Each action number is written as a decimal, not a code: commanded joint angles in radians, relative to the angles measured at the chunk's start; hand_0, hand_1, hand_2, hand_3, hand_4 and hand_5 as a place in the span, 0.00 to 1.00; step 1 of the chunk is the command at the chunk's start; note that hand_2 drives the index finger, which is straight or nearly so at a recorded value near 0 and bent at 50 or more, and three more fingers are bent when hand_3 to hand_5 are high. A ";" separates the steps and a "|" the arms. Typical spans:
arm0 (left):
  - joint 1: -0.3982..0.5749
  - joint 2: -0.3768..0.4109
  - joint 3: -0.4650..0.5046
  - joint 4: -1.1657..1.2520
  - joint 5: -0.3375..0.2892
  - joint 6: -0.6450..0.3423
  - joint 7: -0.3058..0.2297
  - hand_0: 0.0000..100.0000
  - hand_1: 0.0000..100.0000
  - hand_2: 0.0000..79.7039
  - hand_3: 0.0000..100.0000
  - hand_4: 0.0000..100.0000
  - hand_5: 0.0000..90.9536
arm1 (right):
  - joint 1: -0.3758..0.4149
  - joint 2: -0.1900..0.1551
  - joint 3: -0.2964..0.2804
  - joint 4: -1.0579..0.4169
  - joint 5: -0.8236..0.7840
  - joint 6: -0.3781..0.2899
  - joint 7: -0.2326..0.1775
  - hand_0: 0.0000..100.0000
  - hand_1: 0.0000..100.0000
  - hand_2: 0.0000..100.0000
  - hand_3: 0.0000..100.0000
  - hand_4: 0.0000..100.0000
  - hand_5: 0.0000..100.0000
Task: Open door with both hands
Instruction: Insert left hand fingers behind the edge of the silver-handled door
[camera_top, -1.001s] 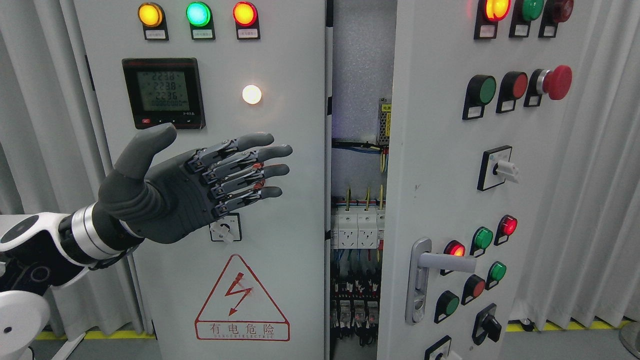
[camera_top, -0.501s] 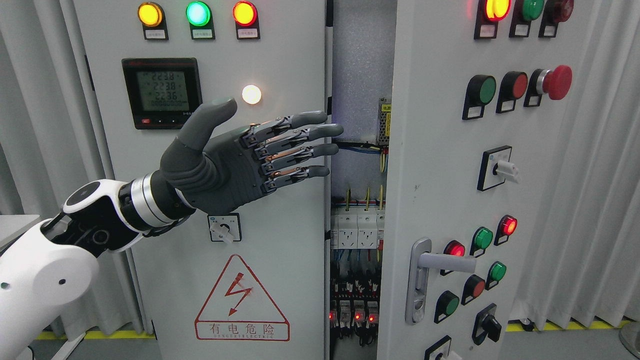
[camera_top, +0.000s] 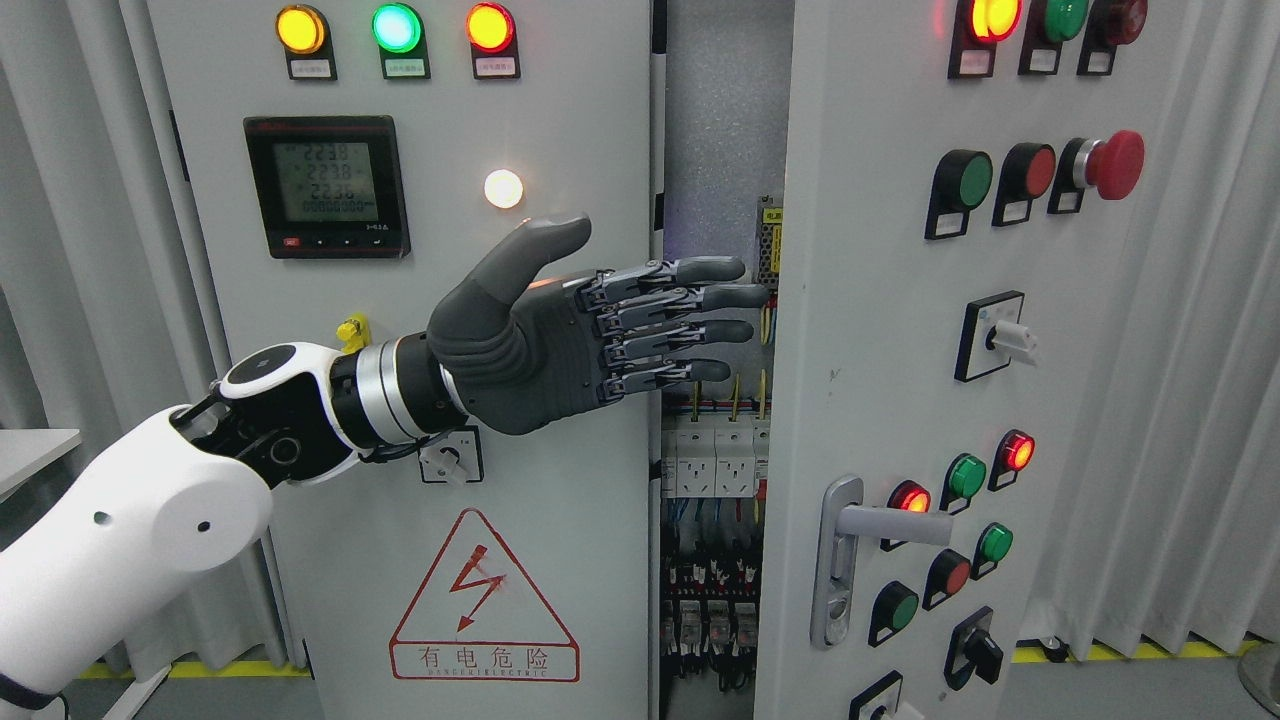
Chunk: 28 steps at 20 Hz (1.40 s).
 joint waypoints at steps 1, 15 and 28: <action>-0.087 -0.059 -0.176 0.073 0.044 0.000 0.005 0.29 0.00 0.03 0.03 0.03 0.00 | 0.029 -0.009 0.000 0.000 0.000 -0.001 0.000 0.22 0.00 0.00 0.00 0.00 0.00; -0.158 -0.105 -0.179 0.031 0.106 0.007 0.006 0.29 0.00 0.03 0.03 0.03 0.00 | 0.029 -0.009 0.000 0.000 0.000 -0.001 0.000 0.22 0.00 0.00 0.00 0.00 0.00; -0.184 -0.205 -0.179 0.031 0.109 0.007 0.100 0.29 0.00 0.03 0.03 0.03 0.00 | 0.029 -0.009 0.000 0.000 0.000 -0.001 0.000 0.22 0.00 0.00 0.00 0.00 0.00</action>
